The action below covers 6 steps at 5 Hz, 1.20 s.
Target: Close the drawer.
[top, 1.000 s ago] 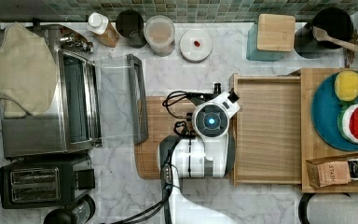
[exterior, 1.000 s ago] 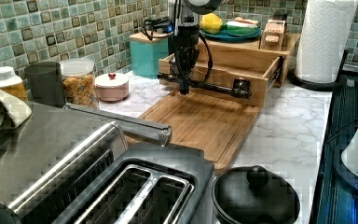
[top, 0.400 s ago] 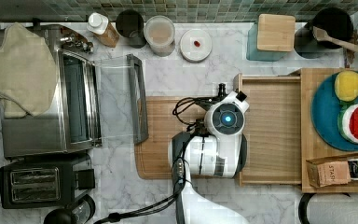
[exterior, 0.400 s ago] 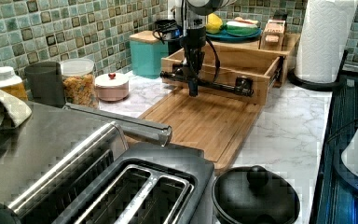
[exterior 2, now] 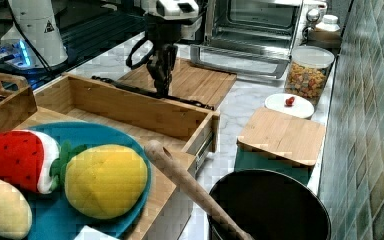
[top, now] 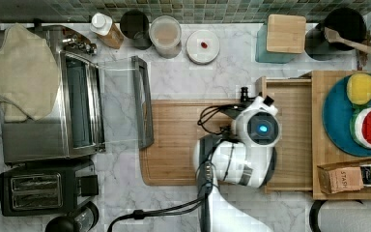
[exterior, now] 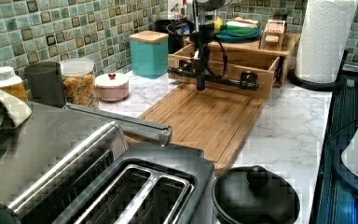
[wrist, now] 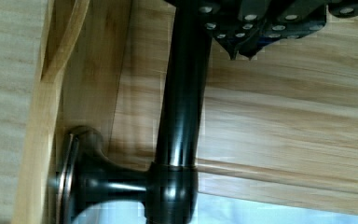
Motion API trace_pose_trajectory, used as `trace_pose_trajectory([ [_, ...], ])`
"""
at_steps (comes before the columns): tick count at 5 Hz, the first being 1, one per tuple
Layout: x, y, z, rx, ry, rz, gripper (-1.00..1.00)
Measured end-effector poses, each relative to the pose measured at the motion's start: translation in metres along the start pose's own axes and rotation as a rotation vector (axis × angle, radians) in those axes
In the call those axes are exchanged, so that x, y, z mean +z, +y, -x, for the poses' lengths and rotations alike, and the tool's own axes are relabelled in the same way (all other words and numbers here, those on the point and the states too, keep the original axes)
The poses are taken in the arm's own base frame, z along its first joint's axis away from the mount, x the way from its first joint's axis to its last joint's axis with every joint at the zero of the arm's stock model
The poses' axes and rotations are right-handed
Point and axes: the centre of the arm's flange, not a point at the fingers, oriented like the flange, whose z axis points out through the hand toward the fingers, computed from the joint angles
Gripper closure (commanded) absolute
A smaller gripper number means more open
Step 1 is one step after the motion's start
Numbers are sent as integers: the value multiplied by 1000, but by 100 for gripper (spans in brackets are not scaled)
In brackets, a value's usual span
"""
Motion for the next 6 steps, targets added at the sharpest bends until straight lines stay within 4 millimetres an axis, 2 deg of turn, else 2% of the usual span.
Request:
trace_pose_trajectory([
  [2, -6, 89, 29, 159, 50, 41, 100],
  [3, -9, 118, 31, 204, 31, 48, 100],
  [4, -10, 138, 27, 214, 9, 65, 100],
  [6, -6, 123, 6, 65, -89, 140, 100],
])
